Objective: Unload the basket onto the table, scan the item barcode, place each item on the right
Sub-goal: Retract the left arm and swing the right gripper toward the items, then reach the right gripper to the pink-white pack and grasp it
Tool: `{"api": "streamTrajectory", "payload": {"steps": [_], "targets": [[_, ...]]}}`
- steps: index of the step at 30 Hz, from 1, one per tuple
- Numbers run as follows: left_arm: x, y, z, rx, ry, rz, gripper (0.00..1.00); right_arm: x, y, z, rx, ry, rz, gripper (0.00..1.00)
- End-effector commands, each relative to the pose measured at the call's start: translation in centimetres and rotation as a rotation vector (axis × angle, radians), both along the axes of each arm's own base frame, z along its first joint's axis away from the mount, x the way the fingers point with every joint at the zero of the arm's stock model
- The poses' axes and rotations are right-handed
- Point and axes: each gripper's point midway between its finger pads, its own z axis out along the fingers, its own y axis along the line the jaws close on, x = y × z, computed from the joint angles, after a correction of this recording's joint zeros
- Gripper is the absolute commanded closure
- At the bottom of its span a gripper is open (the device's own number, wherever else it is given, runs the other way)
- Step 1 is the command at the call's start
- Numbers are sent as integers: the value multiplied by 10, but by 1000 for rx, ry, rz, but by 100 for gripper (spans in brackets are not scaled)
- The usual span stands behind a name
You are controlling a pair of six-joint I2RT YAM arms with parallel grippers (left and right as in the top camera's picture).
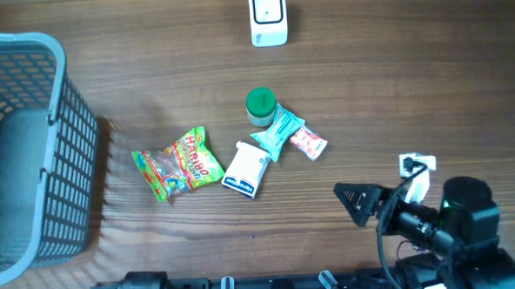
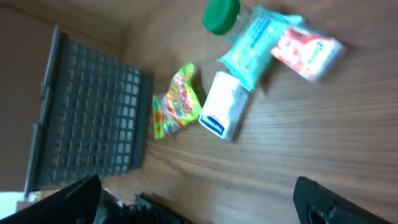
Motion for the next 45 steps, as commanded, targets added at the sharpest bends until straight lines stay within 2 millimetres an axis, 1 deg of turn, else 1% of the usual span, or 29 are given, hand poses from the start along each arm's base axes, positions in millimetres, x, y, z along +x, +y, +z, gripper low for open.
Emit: {"api": "streamTrajectory", "payload": {"steps": [1, 3, 5, 7, 8, 9, 12, 13, 14, 15, 16, 17, 18, 19, 22, 24, 26, 28, 30, 31, 33, 34, 35, 36, 39, 42, 43, 44, 45], "targets": [[-2, 2, -5, -3, -10, 2, 0, -1, -13, 46, -76, -119, -40, 1], [1, 3, -6, -7, -7, 6, 0, -2, -22, 59, -111, -111, -86, 1], [3, 10, -8, -41, -1, 30, 0, 1, -36, 60, -177, -53, -155, 1], [2, 17, -8, -77, -2, 57, 0, 7, -47, 48, -247, 38, -198, 1], [2, 26, -11, -119, 8, 88, 0, 11, -48, 42, -267, 78, -200, 1], [10, 30, -19, -141, 52, 107, 0, 16, -47, 28, -291, 158, -193, 1], [48, 17, -49, -114, 227, 25, 0, 31, -44, 0, -342, 314, -170, 1], [60, 16, -60, -136, 271, -3, 0, 37, -44, -8, -361, 354, -171, 0], [74, 14, -71, -155, 310, -27, 0, 45, -44, -13, -379, 383, -164, 0], [93, 12, -84, -161, 355, -44, 0, 56, -42, -16, -401, 403, -142, 0], [111, 9, -97, -157, 394, -55, 0, 66, -39, -16, -420, 411, -116, 0], [127, 6, -110, -151, 432, -65, 0, 76, -35, -13, -434, 408, -92, 0], [139, 3, -121, -150, 459, -75, 0, 85, -30, -9, -440, 403, -76, 1], [156, 0, -137, -161, 499, -94, 0, 96, -24, -1, -446, 387, -56, 1], [188, -10, -172, -160, 579, -126, 0, 123, 0, 24, -440, 310, -9, 1], [207, -23, -196, -120, 632, -174, 0, 140, 11, 39, -447, 260, 3, 1], [225, -35, -227, -89, 710, -213, 0, 148, 18, 43, -454, 219, 25, 0], [239, -37, -256, -121, 771, -226, 0, 154, 19, 43, -468, 190, 45, 0], [248, -38, -277, -154, 811, -241, 0, 155, 20, 41, -480, 182, 60, 0], [254, -39, -295, -192, 847, -257, 0, 153, 18, 31, -493, 209, 62, 0], [261, -40, -316, -225, 890, -267, 0, 152, 8, 7, -552, 277, 38, 0], [263, -41, -323, -226, 904, -266, 0, 151, 6, -5, -561, 316, 27, 0], [264, -41, -327, -226, 914, -264, 0, 150, 5, -17, -567, 358, 14, 0], [266, -41, -335, -226, 932, -261, 0, 148, 4, -38, -574, 409, 14, 1], [267, -49, -347, -197, 972, -294, 0, 147, 5, -87, -573, 526, -10, 2], [270, -52, -361, -192, 1004, -302, 0, 143, 10, -121, -545, 601, -20, 13], [270, -52, -364, -193, 1014, -300, 0, 142, 9, -126, -538, 612, -34, 14], [270, -52, -369, -193, 1032, -297, 0, 141, 9, -137, -516, 639, -81, 17], [269, -52, -374, -194, 1050, -294, 0, 140, 10, -143, -492, 658, -116, 18]]}}
